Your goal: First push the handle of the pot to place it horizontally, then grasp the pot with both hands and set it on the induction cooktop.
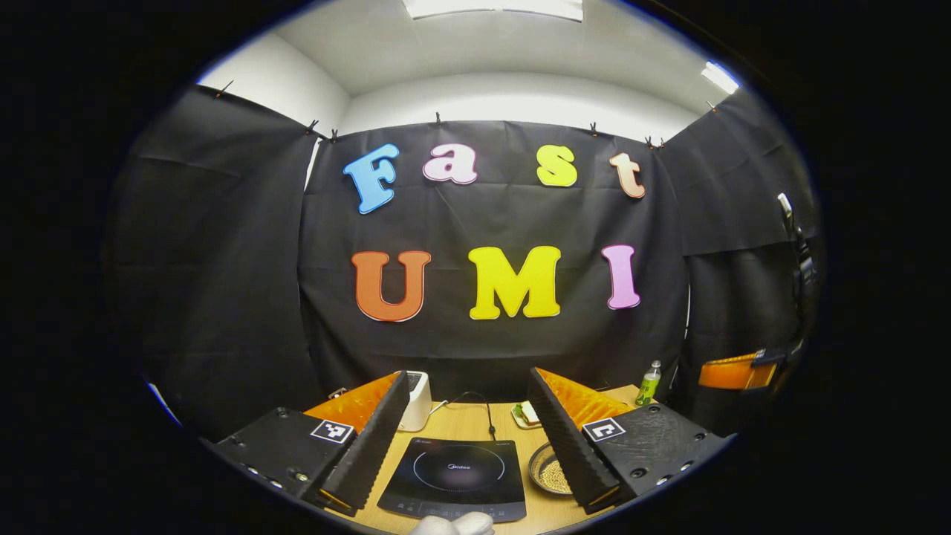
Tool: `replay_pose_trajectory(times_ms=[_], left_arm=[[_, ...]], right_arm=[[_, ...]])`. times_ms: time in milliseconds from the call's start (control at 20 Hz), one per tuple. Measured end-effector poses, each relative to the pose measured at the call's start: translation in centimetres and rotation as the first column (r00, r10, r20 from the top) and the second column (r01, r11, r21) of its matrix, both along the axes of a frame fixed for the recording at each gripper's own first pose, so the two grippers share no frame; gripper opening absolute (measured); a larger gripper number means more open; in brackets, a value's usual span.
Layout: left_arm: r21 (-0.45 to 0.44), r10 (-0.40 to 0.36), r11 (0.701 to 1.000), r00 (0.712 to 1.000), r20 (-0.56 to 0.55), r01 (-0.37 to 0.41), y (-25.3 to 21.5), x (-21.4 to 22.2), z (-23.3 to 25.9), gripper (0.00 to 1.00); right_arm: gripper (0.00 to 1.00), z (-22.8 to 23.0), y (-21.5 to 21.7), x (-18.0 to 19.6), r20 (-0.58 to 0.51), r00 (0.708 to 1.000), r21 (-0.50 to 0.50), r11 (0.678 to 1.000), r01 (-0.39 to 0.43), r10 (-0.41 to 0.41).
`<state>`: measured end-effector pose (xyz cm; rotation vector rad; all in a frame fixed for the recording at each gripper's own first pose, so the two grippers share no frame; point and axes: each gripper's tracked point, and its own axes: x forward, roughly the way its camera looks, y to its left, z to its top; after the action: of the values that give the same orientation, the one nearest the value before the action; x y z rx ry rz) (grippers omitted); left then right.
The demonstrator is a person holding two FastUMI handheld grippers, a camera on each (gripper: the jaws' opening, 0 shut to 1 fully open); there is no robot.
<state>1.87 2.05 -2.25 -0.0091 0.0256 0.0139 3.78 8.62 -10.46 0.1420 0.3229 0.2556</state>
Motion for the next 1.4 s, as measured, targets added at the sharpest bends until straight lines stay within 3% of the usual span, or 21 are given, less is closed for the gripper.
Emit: replay_pose_trajectory(times_ms=[400,950,1050,1400], left_arm=[[-0.008,0.032,0.999,0.999,-0.026,-0.033,1.2,-0.1,-1.4,0.96],[0.010,0.076,0.997,0.995,-0.061,-0.076,2.4,-0.6,-2.7,0.96],[0.008,0.086,0.996,0.994,-0.063,-0.086,2.7,-0.6,-2.6,0.96],[0.010,0.111,0.994,0.991,-0.078,-0.110,3.8,-0.5,-3.1,0.96]], right_arm=[[0.04,-12.0,6.0,0.5,-0.198,0.974,-0.042,0.991,-0.124,0.114],[0.04,-28.0,10.3,-1.8,-0.455,0.877,-0.106,0.968,-0.226,0.155],[0.00,-29.9,10.1,-1.9,-0.485,0.863,-0.117,0.968,-0.223,0.141],[0.04,-31.7,9.1,-1.7,-0.529,0.840,-0.085,0.978,-0.192,0.119]])
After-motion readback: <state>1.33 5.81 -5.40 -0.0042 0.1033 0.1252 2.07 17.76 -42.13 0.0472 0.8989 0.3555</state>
